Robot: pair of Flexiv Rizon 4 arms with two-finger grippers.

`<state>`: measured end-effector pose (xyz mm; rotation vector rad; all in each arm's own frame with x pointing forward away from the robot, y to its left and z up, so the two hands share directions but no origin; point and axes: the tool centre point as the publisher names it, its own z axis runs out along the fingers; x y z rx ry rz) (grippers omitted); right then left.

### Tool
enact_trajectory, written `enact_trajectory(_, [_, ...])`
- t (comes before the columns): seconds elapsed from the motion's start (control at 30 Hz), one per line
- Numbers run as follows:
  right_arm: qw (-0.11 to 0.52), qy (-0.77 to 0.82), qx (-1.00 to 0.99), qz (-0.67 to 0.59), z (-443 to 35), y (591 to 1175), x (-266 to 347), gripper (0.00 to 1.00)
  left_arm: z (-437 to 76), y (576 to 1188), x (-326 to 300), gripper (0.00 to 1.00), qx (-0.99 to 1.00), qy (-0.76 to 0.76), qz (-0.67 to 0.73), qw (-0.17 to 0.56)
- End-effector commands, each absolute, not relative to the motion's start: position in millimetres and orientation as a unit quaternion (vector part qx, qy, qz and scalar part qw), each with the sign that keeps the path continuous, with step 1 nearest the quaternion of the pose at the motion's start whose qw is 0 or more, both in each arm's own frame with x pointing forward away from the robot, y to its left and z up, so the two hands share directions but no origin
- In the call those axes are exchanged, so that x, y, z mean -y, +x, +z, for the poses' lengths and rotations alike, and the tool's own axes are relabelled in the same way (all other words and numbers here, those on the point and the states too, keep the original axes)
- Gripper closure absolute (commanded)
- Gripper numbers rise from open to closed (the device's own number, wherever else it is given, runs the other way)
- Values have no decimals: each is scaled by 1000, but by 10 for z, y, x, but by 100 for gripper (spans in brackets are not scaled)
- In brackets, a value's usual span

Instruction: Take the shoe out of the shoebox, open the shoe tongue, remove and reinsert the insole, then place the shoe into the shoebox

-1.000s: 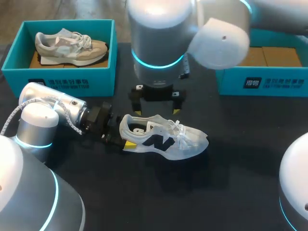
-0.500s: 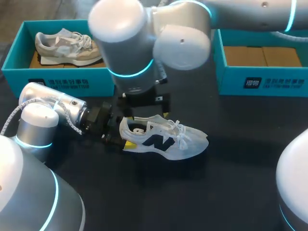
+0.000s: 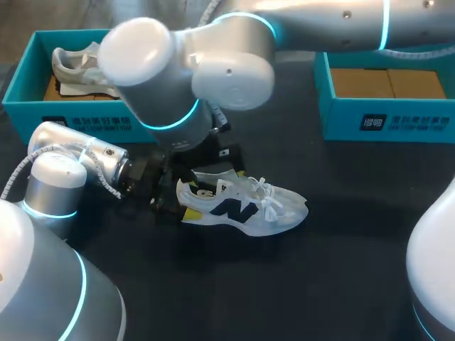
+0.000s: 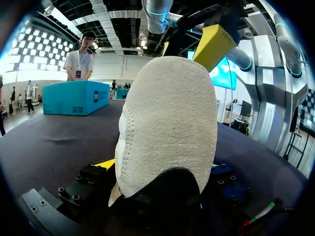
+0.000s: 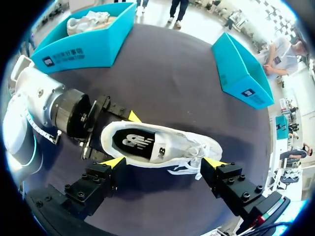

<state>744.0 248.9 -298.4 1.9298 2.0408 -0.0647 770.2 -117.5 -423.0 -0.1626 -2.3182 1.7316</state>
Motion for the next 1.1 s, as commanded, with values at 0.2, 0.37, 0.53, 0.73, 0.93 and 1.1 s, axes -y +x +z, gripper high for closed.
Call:
enact_trajectory(0.2, [283,705,-639,-118,-3150,7400,-2516,0,-4222,7703,1169,100,795,-56,592,122])
enact_trajectory(0.37, [295,715,-622,-123,-3195,7413,-2462,0,-4222,7703,1169,100,795,-56,592,122])
enact_trajectory(0.53, [313,724,-602,-125,-3217,7436,-2435,0,-4222,7703,1169,100,795,-56,592,122])
enact_trajectory(0.73, [322,737,-581,-124,-3261,7472,-2411,0,-4222,7703,1169,100,795,-56,592,122])
enact_trajectory(0.93, [335,745,-562,-131,-3330,7493,-2392,0,-4222,7703,1169,100,795,-56,592,122])
enact_trajectory(1.1, [348,749,-549,-130,-3376,7531,-2383,0,-4222,7703,1169,100,795,-56,592,122])
